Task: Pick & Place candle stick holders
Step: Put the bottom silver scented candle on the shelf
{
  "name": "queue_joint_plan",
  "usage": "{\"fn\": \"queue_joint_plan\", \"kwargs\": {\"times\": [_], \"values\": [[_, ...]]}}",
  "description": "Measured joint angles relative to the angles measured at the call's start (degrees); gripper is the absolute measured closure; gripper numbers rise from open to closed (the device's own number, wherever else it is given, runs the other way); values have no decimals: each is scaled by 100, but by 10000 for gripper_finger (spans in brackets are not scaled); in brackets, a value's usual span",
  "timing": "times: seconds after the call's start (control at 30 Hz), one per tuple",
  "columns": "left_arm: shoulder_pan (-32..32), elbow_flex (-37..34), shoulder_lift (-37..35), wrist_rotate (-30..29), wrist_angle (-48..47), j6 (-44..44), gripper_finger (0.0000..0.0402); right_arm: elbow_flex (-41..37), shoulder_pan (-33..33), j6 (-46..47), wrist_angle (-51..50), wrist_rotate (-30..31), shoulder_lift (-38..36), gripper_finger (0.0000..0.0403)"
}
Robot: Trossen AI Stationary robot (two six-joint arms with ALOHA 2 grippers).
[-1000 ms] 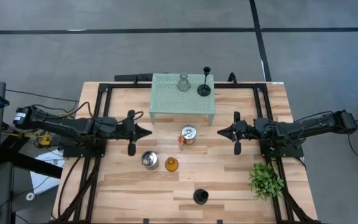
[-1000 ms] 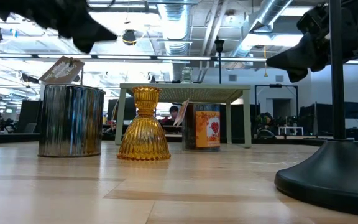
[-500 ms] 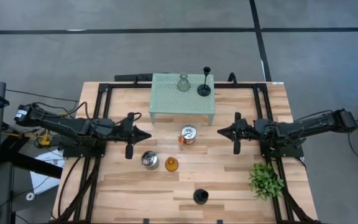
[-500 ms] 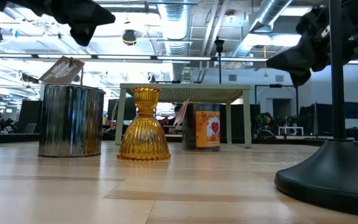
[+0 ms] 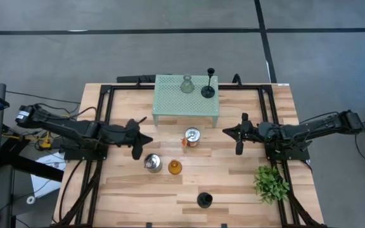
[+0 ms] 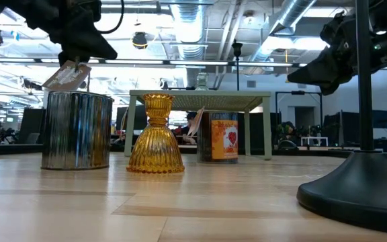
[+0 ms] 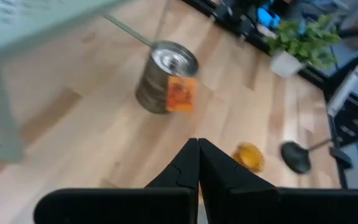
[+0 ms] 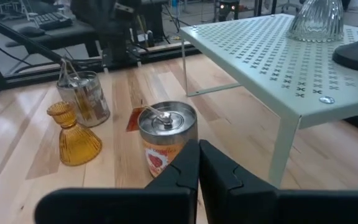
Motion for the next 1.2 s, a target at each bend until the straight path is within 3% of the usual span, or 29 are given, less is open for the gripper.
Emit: {"fn": "queue_joint_plan", "kwargs": {"times": [0.27,0.53,0.93,1.2], "values": [[19,337,565,505,-1669,-881,399,0,0,13,17,7,-2,403],[162,345,572,1416,-1591,-842,391,0,0,12,15,7,-2,403],[162,347,589,1413,-1563,-1006,385,0,4,11,6,-36,-2,403],[162,345,875,1400,-1569,-1026,328,0,9,11,-51,-61,-2,403]]}}
